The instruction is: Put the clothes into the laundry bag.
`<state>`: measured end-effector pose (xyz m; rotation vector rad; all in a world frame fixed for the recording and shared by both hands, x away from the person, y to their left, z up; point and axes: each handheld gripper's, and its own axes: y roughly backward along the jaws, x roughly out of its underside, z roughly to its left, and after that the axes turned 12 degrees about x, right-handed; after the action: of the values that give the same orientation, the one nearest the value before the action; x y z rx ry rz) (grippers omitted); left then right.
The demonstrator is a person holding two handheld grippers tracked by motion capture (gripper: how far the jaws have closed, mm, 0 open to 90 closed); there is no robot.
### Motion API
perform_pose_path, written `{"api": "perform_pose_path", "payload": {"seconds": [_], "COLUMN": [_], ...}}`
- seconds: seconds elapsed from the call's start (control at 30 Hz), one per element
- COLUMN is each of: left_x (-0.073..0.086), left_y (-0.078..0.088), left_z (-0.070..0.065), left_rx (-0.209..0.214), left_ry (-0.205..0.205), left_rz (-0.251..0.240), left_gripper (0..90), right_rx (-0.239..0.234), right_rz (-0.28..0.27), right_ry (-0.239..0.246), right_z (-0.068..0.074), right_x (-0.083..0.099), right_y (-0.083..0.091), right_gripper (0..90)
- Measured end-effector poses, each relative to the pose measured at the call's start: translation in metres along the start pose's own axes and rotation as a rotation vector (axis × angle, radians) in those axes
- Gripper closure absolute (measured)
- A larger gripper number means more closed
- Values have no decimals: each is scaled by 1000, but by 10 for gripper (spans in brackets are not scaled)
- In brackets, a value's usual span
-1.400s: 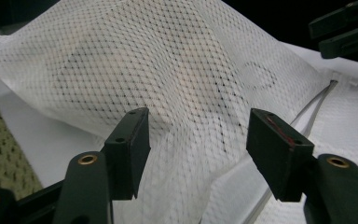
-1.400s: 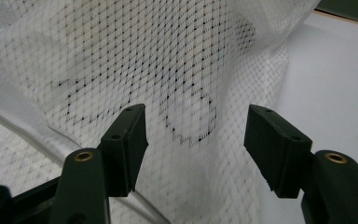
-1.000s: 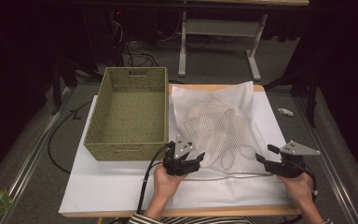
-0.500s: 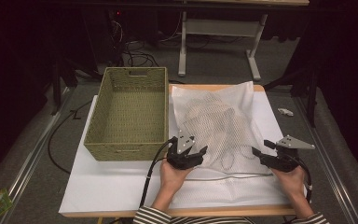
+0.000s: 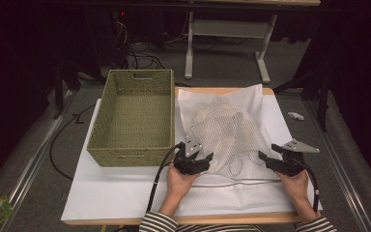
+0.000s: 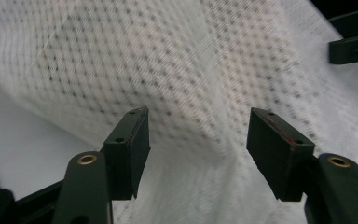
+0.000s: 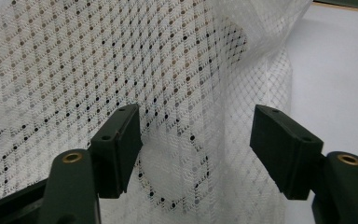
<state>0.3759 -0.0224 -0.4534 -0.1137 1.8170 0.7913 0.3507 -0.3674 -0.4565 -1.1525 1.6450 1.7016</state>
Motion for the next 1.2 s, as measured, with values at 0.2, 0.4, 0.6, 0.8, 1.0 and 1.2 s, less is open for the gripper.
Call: {"api": "perform_pose_path", "payload": {"seconds": [0.2,0.4,0.6,0.8,1.0,1.2], "left_x": [15,19,24,26,26,27], "left_y": [-4,-4,-3,-4,-5,-5], "left_z": [4,7,9,8,6,6], "left_rx": [-24,-28,-43,-55,-53,-48], "left_ry": [23,49,72,63,52,54], "left_rz": [0,-17,-15,-14,11,16], "left_gripper": [393,393,386,380,371,360], "right_rx": [11,-2,8,53,56,51], "right_rz": [22,12,-9,-10,-5,-4], "right_ry": [-9,-38,-28,-6,-36,-26], "right_z": [3,3,2,6,4,4], "right_x": [5,14,16,18,19,19], "right_y": [-3,-7,-4,-3,-3,-4], "right_gripper": [301,301,283,249,254,261]}}
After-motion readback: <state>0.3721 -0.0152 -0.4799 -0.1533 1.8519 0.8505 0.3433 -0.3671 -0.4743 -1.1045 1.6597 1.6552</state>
